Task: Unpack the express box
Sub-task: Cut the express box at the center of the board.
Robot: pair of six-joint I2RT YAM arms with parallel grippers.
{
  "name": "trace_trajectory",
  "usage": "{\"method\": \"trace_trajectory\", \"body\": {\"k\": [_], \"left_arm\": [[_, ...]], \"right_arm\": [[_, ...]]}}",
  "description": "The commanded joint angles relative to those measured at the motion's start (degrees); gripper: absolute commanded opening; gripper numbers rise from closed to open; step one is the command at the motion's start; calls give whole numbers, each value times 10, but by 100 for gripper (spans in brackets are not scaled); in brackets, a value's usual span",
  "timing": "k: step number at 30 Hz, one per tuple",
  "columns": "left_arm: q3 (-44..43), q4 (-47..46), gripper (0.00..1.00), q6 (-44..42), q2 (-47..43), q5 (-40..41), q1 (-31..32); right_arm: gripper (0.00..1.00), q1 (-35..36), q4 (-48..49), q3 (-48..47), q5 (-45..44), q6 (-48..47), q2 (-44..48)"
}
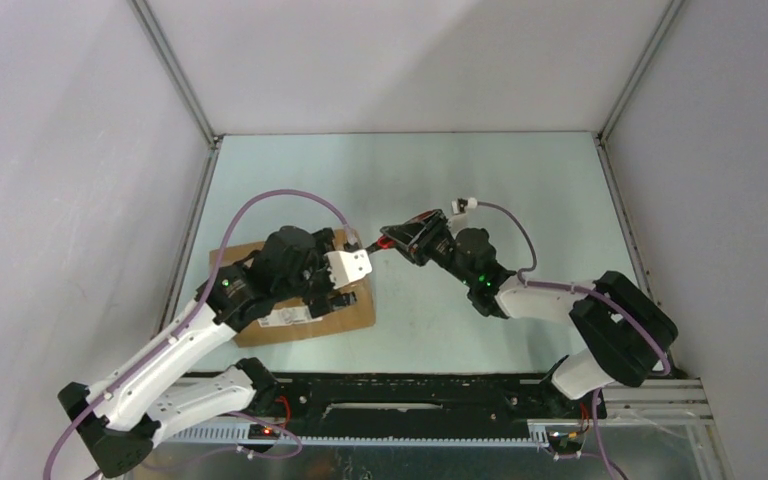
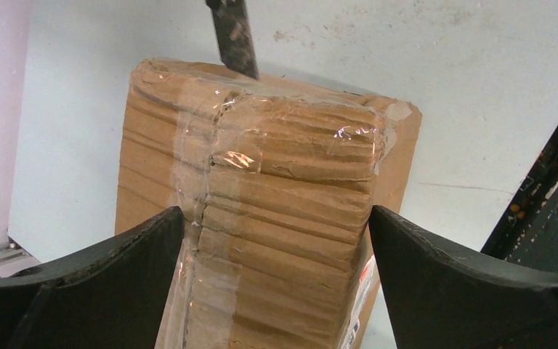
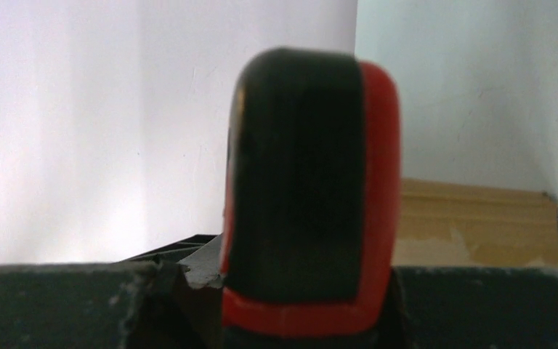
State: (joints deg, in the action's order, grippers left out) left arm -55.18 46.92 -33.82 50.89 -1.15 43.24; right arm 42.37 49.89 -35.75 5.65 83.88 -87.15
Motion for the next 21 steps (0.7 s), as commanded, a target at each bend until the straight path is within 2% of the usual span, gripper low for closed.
{"method": "trace_trajectory", "body": {"k": [1,6,12,21], "left_arm": [[23,-36,100,14,-2,10,7],[32,-45,100,19,-12,10,15],[33,-39,100,26,-20,30,19],[32,-47,100,28,-5,24,20]], "right_arm": [[0,29,-41,-1,-86,21,45],[0,24,-42,-5,-122,35,36],[0,-13,-26,-34,-115,46,-7],[0,4,-27,-64,-128,51,-21]]}}
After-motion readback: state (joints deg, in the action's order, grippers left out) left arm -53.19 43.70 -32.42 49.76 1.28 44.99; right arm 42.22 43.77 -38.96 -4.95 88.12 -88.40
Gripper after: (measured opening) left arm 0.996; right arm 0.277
